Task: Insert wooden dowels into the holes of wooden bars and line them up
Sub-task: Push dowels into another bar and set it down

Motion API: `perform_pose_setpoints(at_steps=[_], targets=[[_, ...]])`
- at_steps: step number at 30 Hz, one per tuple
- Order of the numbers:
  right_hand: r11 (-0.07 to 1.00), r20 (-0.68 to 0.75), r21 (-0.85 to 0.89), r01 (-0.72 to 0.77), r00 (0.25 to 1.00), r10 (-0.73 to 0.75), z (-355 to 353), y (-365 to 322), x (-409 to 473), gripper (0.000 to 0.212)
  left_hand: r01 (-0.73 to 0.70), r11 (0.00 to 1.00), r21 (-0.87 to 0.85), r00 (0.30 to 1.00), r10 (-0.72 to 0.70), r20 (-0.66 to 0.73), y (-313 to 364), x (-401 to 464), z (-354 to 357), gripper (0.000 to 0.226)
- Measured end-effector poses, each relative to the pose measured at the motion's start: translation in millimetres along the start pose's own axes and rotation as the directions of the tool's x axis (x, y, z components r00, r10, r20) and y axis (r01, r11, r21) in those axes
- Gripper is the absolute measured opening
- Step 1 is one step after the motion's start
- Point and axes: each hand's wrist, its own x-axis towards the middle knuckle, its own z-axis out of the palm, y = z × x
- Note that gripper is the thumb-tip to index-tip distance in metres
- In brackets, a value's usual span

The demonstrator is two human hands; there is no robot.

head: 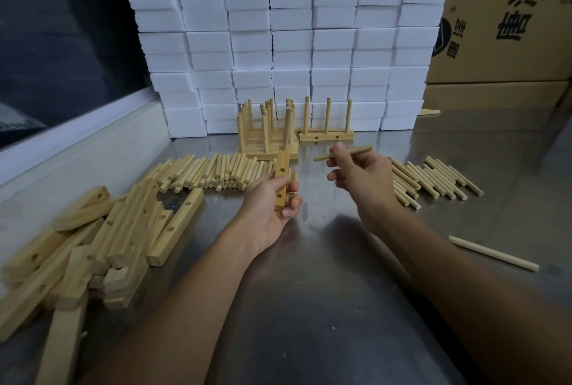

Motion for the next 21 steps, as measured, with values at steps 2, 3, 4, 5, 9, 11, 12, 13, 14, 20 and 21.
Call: perform_pose_setpoints(at_steps=[2,3,4,5,9,11,12,13,14,20,21], targets=[[1.000,0.031,-0.031,-0.007,0.999,0.008,1.6,1.3,-1.8,0.025,-0.006,1.000,0.004,1.000,0.006,0.006,-0.3,-0.1,-0.4,0.014],[0.998,0.046,-0.056,-0.007,0.999,0.009,2.4,2.2,-3.0,0.026,-0.007,1.000,0.006,1.000,0.007,0.008,-0.6,0.0,-0.4,0.014],[0.997,0.059,-0.077,-0.006,0.998,0.011,3.0,2.7,-4.2,0.027,-0.006,1.000,0.008,1.000,0.006,0.010,-1.0,0.0,-0.3,0.014],[0.996,0.070,-0.086,-0.007,0.997,0.013,3.9,2.8,-5.1,0.027,-0.006,1.000,0.010,1.000,0.006,0.011,-1.2,0.2,-0.2,0.014],[0.998,0.100,-0.067,-0.005,0.995,0.012,7.4,0.9,-7.6,0.026,-0.004,1.000,0.020,1.000,0.004,0.015,-1.4,1.1,0.1,0.013],[0.999,0.108,-0.053,-0.006,0.994,0.011,8.9,0.2,-8.7,0.025,-0.003,1.000,0.023,1.000,0.002,0.017,-1.3,1.0,0.5,0.013],[0.999,0.109,-0.048,-0.007,0.994,0.013,9.6,0.0,-9.1,0.025,-0.002,1.000,0.022,1.000,0.002,0.017,-1.2,0.9,0.6,0.013],[0.999,0.109,-0.044,-0.009,0.994,0.014,10.0,-0.2,-9.4,0.026,-0.003,1.000,0.021,1.000,0.003,0.015,-1.2,0.9,0.7,0.012],[0.999,0.109,-0.039,-0.011,0.994,0.015,10.3,-0.6,-9.6,0.027,-0.005,1.000,0.022,1.000,0.005,0.013,-1.2,0.8,0.8,0.012],[1.000,0.134,0.011,-0.020,0.991,0.018,11.9,-2.5,-9.8,0.027,-0.014,0.999,0.043,1.000,0.013,0.009,-1.3,-0.4,2.4,0.012],[1.000,0.139,0.014,-0.017,0.990,0.015,12.5,-2.6,-9.9,0.027,-0.015,0.999,0.044,1.000,0.015,0.011,-1.3,-0.7,2.6,0.013]])
